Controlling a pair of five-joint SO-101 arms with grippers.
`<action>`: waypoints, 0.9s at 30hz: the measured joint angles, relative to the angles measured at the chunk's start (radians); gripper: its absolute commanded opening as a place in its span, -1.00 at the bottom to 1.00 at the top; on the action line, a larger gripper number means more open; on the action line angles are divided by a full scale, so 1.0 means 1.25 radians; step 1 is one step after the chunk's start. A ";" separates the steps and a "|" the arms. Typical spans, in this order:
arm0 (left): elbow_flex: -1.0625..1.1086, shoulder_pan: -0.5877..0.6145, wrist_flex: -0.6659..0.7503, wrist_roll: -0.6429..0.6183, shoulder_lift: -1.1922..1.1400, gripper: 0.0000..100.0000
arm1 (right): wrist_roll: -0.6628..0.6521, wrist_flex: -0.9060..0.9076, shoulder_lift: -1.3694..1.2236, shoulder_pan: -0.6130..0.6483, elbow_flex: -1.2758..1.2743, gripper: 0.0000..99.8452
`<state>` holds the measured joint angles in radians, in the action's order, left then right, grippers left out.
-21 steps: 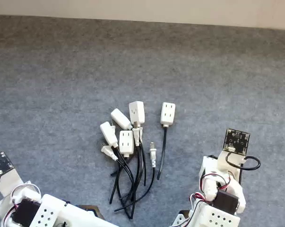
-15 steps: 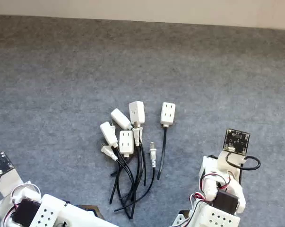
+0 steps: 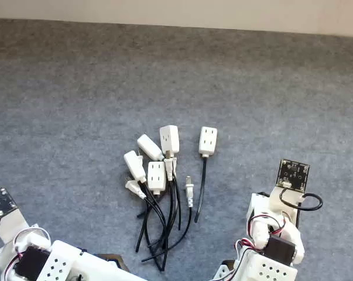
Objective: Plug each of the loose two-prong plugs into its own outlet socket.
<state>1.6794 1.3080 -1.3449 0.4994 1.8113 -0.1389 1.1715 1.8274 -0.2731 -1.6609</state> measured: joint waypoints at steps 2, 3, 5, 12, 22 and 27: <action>0.000 0.000 0.000 0.000 0.000 -0.93 | 0.000 0.000 0.000 0.000 0.000 -0.99; 0.000 0.000 0.000 0.000 0.000 -0.93 | 0.000 0.000 0.000 0.000 0.000 -0.99; 0.000 -0.001 0.000 0.000 0.000 -0.93 | 0.000 0.000 0.000 0.000 0.000 -0.99; 0.000 -0.136 0.000 0.000 0.000 -0.94 | 0.000 0.000 0.000 0.000 0.000 -0.99; 0.000 -0.529 0.000 0.000 0.000 -0.94 | 0.000 -0.004 0.000 0.001 0.000 -0.99; 0.000 -0.690 0.053 0.005 -0.009 -0.94 | -0.022 -0.004 0.000 0.029 0.000 -0.99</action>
<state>1.6794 0.4457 -1.2789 0.5056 1.8006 -0.1665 1.1669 1.8274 -0.2363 -1.6609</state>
